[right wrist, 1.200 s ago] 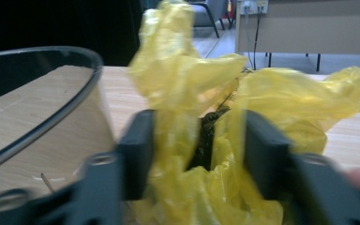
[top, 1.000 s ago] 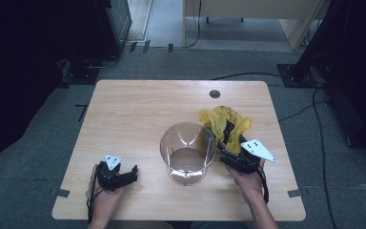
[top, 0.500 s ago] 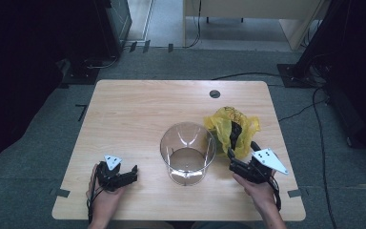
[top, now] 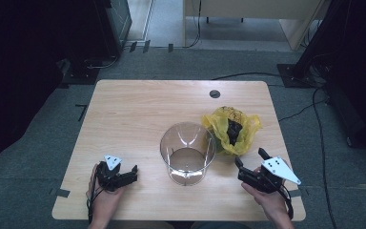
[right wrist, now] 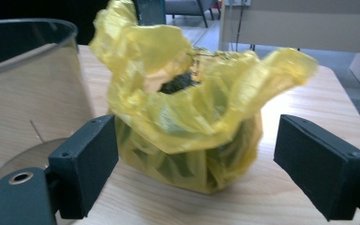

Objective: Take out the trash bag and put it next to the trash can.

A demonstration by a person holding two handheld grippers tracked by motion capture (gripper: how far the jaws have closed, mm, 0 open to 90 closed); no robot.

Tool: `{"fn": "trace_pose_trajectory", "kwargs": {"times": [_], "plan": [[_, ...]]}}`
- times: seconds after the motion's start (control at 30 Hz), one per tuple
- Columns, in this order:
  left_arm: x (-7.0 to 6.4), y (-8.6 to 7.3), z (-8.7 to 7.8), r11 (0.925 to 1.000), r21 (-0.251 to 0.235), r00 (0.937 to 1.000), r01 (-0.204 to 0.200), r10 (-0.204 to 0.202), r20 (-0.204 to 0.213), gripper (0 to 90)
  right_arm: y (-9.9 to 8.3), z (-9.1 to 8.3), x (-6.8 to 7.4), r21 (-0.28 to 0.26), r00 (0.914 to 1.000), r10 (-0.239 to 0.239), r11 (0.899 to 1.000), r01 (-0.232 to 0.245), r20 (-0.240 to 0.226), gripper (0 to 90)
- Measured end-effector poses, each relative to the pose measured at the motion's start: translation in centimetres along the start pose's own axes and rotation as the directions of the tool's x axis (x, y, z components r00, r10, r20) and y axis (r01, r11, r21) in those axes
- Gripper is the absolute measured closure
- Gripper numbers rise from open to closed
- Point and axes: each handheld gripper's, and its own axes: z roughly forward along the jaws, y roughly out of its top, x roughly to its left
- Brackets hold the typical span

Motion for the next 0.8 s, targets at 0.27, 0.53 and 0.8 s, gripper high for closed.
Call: {"fn": "trace_pose_trajectory", "kwargs": {"times": [0.27, 0.53, 0.8], "plan": [[0.0, 0.0, 0.0, 1.0000, 0.000, 1.0000, 0.000, 0.000, 0.000, 10.3, -0.9, -1.0, -1.4, 0.027, 0.9997, 0.001, 1.000, -0.002, 0.024, 14.2], [0.0, 0.0, 0.0, 1.0000, 0.000, 1.0000, 0.000, 0.000, 0.000, 10.3, -2.0, -1.4, -2.7, 0.066, 0.9984, -0.007, 0.998, 0.003, 0.057, 14.2], [0.0, 0.0, 0.0, 1.0000, 0.000, 1.0000, 0.000, 0.000, 0.000, 10.3, -3.2, -1.9, -4.1, 0.102, 0.9954, -0.012, 0.995, 0.002, 0.095, 14.3]]}}
